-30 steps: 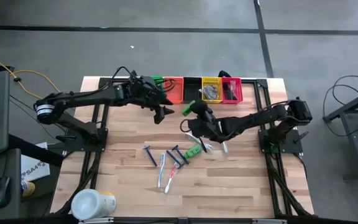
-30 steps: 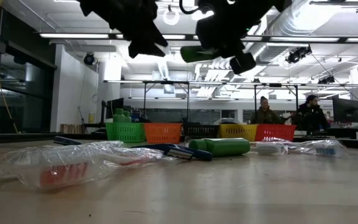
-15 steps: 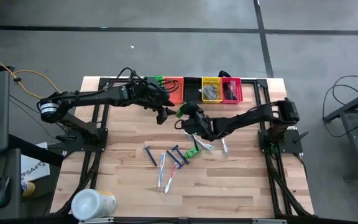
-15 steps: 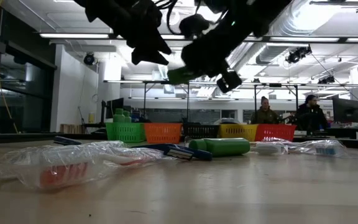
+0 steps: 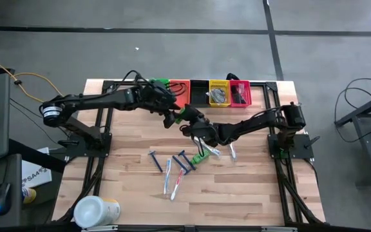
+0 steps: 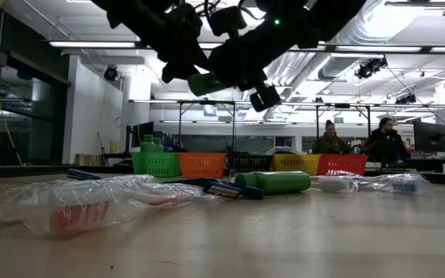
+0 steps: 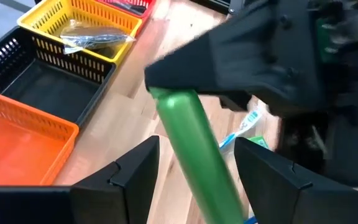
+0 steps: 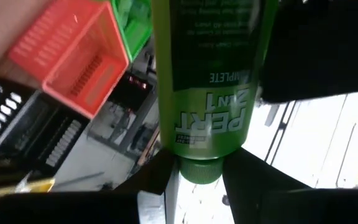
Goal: Pick & Place Travel size toiletries
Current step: Put the green shampoo bottle into the green bin
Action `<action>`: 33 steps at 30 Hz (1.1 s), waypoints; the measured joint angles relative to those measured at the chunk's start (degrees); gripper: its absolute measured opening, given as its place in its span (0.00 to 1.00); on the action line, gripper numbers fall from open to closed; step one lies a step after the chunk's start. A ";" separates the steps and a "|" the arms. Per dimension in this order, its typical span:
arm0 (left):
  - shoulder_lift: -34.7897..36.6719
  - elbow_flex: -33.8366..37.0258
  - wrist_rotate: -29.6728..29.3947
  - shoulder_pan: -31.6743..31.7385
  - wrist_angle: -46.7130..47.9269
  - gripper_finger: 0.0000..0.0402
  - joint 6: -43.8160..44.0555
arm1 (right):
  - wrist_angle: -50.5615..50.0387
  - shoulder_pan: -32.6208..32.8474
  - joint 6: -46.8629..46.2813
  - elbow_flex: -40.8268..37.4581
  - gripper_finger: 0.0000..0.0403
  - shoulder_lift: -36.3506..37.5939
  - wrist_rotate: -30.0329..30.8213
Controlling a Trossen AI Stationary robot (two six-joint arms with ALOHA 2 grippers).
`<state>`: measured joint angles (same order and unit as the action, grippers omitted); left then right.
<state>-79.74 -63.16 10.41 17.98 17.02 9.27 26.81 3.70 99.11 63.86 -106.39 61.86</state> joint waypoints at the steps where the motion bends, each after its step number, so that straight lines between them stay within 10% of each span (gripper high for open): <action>1: -0.21 0.01 -0.04 0.00 0.34 0.52 0.03 | 0.05 0.02 0.14 0.00 0.22 0.00 -1.00; 15: -2.82 -0.02 1.28 -0.04 -0.64 0.51 0.61 | 2.60 0.00 1.86 0.00 0.22 0.00 -5.85; 33: -2.87 0.02 2.85 0.02 2.57 0.24 1.49 | 1.95 0.77 3.98 -0.02 0.26 0.00 -9.55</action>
<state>-82.61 -63.13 13.27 18.00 19.59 10.75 28.75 4.48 103.09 63.83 -106.39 52.31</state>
